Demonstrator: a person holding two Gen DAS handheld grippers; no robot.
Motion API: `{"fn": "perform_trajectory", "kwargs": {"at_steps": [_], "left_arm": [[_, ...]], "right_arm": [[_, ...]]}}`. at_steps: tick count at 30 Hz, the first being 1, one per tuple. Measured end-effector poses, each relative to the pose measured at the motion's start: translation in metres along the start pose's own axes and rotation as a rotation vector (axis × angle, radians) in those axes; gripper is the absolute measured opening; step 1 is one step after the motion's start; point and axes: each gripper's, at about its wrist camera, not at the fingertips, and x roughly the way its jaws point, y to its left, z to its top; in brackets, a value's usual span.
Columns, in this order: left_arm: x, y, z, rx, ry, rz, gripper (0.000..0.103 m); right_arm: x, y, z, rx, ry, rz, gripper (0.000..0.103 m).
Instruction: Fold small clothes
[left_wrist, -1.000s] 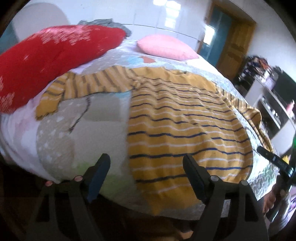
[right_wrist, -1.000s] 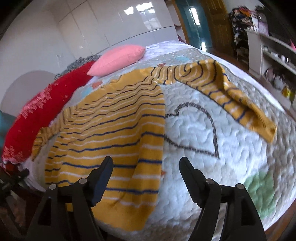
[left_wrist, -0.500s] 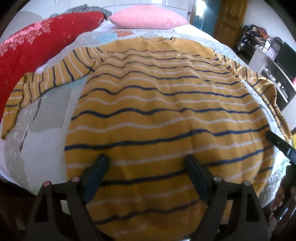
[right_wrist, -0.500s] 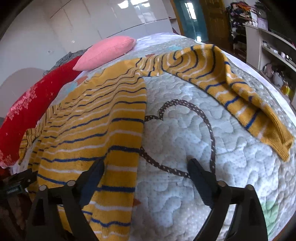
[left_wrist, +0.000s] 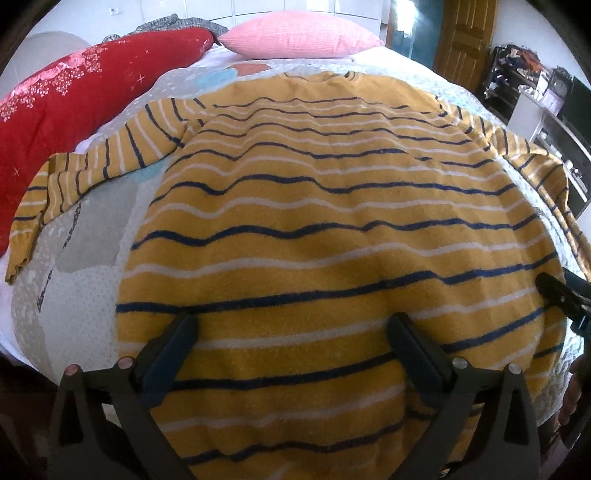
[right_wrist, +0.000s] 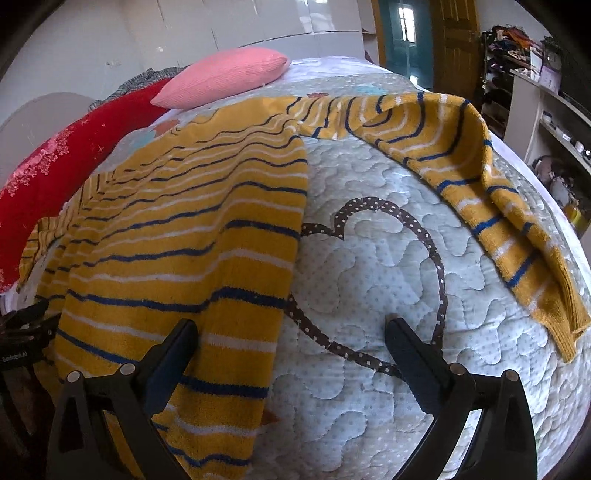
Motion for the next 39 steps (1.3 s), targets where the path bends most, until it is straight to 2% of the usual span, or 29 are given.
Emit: {"fn": "perform_trajectory", "kwargs": {"at_steps": [8, 10, 12, 13, 14, 15, 18, 20, 22, 24, 26, 28, 29, 31, 32, 33, 36, 37, 39], "left_arm": [[0.001, -0.003, 0.002, 0.002, 0.019, 0.026, 0.103], [-0.001, 0.0, 0.002, 0.001, 0.017, 0.004, 0.103], [-0.013, 0.007, 0.003, -0.012, -0.001, -0.064, 0.1], [-0.022, 0.011, 0.003, -0.021, -0.022, -0.103, 0.098], [-0.029, 0.015, 0.004, -0.026, -0.042, -0.122, 0.098], [-0.038, 0.019, 0.004, -0.028, -0.068, -0.136, 0.098], [-0.063, 0.033, 0.004, -0.033, -0.136, -0.168, 0.098], [-0.072, 0.043, 0.005, -0.047, -0.155, -0.197, 0.098], [-0.076, 0.051, 0.005, -0.064, -0.164, -0.221, 0.098], [-0.078, 0.058, 0.005, -0.076, -0.169, -0.242, 0.098], [-0.079, 0.064, 0.003, -0.085, -0.163, -0.25, 0.098], [-0.077, 0.069, 0.002, -0.096, -0.149, -0.26, 0.098], [-0.076, 0.073, 0.001, -0.101, -0.142, -0.262, 0.098], [-0.075, 0.078, -0.001, -0.107, -0.137, -0.254, 0.098], [-0.074, 0.081, -0.003, -0.108, -0.137, -0.248, 0.098], [-0.074, 0.084, -0.003, -0.111, -0.137, -0.244, 0.098], [-0.074, 0.091, -0.006, -0.126, -0.142, -0.242, 0.098], [-0.075, 0.092, -0.006, -0.13, -0.144, -0.242, 0.098], [-0.075, 0.094, -0.005, -0.139, -0.149, -0.241, 0.098]], "right_arm": [[0.003, 0.013, -0.006, -0.09, -0.013, -0.08, 0.103], [0.0, 0.009, -0.007, -0.071, -0.029, -0.055, 0.103], [-0.006, 0.001, -0.006, -0.047, -0.029, -0.007, 0.102], [-0.013, -0.008, -0.003, -0.002, -0.043, 0.034, 0.099], [-0.018, -0.016, -0.001, 0.04, -0.057, 0.069, 0.092], [-0.024, -0.034, 0.005, 0.124, -0.075, 0.131, 0.089], [-0.032, -0.082, 0.032, 0.352, -0.133, 0.21, 0.089], [-0.027, -0.114, 0.051, 0.525, -0.159, 0.304, 0.089], [-0.01, -0.151, 0.07, 0.752, -0.19, 0.424, 0.089], [0.009, -0.174, 0.079, 0.911, -0.195, 0.498, 0.09], [0.027, -0.19, 0.083, 1.053, -0.198, 0.531, 0.09], [0.041, -0.2, 0.081, 1.17, -0.191, 0.524, 0.089], [0.043, -0.202, 0.08, 1.2, -0.193, 0.505, 0.083], [0.045, -0.205, 0.076, 1.249, -0.192, 0.449, 0.061], [0.048, -0.208, 0.078, 1.248, -0.171, 0.407, 0.038], [0.047, -0.208, 0.079, 1.227, -0.16, 0.372, 0.023], [0.03, -0.2, 0.105, 1.014, -0.135, 0.189, 0.009], [0.014, -0.193, 0.122, 0.925, -0.159, 0.155, 0.008], [-0.021, -0.182, 0.149, 0.801, -0.228, 0.148, 0.008]]}}
